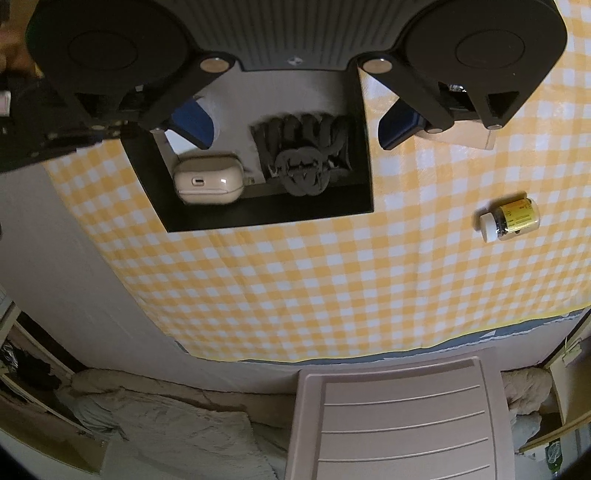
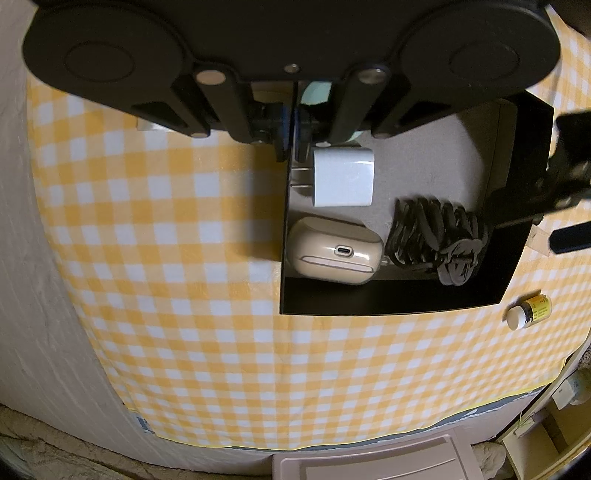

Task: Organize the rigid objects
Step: 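Carry the claw hair clip into the black box and open the left gripper, then move the left gripper to the black smartwatch and close on it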

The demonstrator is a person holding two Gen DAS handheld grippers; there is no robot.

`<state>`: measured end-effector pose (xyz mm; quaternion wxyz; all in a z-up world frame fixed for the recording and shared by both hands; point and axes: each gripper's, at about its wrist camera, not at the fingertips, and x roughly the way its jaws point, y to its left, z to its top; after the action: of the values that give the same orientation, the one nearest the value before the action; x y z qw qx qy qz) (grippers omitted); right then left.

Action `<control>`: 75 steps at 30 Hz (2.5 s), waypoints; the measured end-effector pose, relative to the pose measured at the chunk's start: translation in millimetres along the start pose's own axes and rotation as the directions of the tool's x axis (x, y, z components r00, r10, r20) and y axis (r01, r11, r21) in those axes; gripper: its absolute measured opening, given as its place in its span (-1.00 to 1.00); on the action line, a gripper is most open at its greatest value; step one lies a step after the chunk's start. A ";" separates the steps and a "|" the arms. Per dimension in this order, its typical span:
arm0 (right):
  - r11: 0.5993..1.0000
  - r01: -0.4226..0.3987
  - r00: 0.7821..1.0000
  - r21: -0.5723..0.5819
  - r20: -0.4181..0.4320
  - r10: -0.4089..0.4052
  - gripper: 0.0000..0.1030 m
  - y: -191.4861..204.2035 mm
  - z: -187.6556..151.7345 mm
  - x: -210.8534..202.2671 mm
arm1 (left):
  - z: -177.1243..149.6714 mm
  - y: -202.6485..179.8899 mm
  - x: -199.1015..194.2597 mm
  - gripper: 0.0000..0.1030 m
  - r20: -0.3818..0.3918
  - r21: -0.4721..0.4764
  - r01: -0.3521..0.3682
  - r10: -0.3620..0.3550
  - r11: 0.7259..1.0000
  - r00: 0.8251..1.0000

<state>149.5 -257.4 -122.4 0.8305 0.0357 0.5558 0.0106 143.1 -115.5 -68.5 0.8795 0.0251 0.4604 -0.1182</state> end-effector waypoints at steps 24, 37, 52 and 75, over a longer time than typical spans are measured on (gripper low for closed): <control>1.000 0.007 1.000 -0.014 0.003 -0.007 -0.93 4.6 -2.0 -1.2 | -21.8 39.0 -31.6 1.00 0.019 0.037 0.048 -0.049 0.998 0.999; 1.000 0.008 1.000 -0.016 0.003 -0.008 -0.93 5.4 -2.5 -0.3 | -13.0 115.3 -21.3 0.95 0.002 0.006 -0.007 0.007 1.000 1.000; 1.000 0.010 1.000 -0.018 0.002 -0.010 -0.93 6.4 -1.6 -0.6 | -26.6 159.6 25.9 0.03 -0.189 -0.081 -0.028 0.012 0.996 0.982; 1.000 0.011 1.000 -0.018 0.002 -0.011 -0.93 6.6 -0.8 0.4 | -30.4 132.8 57.0 -0.21 -0.243 0.022 -0.058 0.061 0.998 0.968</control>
<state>149.0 -250.8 -122.7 0.8313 0.0251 0.5552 0.0112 180.6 7.5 -141.0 0.8191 0.0597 0.5632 -0.0913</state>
